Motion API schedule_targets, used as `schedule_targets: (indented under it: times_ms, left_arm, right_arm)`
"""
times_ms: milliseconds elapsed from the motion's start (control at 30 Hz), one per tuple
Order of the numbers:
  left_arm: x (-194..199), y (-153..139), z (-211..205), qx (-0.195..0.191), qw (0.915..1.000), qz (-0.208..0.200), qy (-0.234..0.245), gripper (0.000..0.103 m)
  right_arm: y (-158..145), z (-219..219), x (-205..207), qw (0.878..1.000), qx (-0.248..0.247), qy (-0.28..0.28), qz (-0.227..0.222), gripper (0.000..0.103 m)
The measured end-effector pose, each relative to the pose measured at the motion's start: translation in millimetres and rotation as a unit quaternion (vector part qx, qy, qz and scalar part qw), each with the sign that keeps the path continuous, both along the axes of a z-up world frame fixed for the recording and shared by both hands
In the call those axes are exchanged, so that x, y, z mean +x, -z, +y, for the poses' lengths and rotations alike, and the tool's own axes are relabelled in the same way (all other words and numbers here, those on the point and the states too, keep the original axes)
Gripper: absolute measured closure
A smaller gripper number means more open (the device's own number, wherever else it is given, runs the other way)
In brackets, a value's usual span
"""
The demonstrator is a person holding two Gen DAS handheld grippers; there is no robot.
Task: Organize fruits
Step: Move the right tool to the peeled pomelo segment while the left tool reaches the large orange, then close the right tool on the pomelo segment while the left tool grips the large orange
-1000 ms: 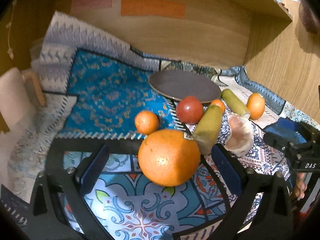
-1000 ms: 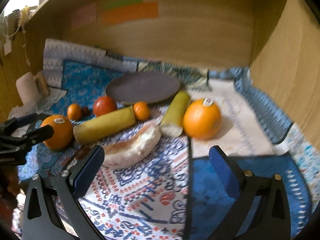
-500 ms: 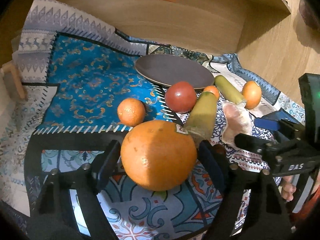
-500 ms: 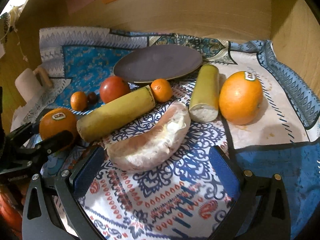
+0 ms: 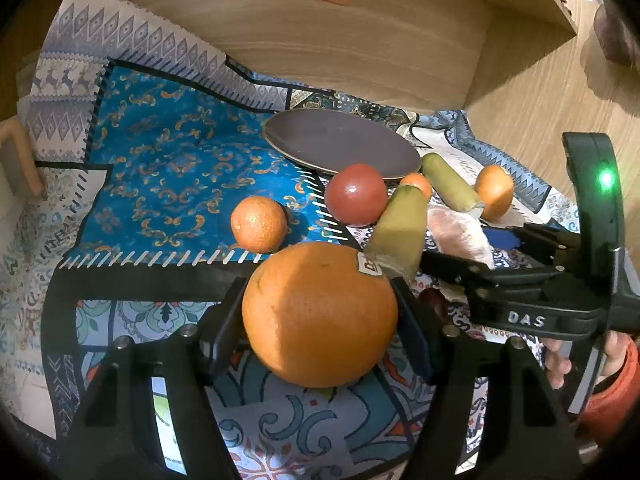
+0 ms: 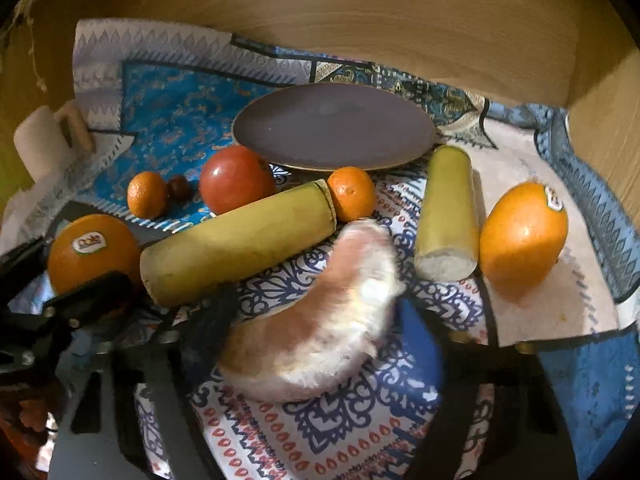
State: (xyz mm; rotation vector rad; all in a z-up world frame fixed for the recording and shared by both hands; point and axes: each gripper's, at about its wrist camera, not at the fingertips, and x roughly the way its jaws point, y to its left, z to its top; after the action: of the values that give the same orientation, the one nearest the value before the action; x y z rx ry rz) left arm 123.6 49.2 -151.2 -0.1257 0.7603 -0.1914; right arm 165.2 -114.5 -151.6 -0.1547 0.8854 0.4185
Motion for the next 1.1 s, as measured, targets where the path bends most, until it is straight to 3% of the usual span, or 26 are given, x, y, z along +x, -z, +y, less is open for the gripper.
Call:
schedule_targets:
  times_ms: [133, 167, 267, 500, 867, 1100]
  left_arm:
    - [-4.3, -1.9, -0.6, 0.010, 0.9999, -0.008, -0.005, 0.034]
    - [-5.6, -2.4, -1.0, 0.014, 0.9998, -0.011, -0.005, 0.034]
    - [-8.1, -3.7, -2.3, 0.016, 0.9998, -0.013, -0.002, 0.034]
    - [-11.6, -8.7, 0.5, 0.017, 0.9996, -0.020, -0.008, 0.034]
    - [-17.1, -11.2, 6.2, 0.025, 0.9993, -0.023, -0.017, 0.034]
    - [-22.7, -12.7, 9.0, 0.024, 0.9992, -0.024, -0.022, 0.034]
  right_arm:
    - [-4.6, -13.0, 2.4, 1.000, 0.018, 0.006, 0.007, 0.057]
    - [-7.6, -18.3, 3.2, 1.000, 0.025, 0.011, 0.008, 0.065]
    - [-12.7, -26.3, 2.2, 0.999, 0.041, 0.011, 0.016, 0.071]
    - [-23.0, -17.5, -7.1, 0.999, 0.045, 0.000, -0.003, 0.075]
    - [-39.5, 15.3, -22.3, 0.997, 0.018, -0.040, -0.071, 0.072]
    - [-42.4, 41.8, -25.4, 0.993, 0.029, -0.083, -0.079, 0.072]
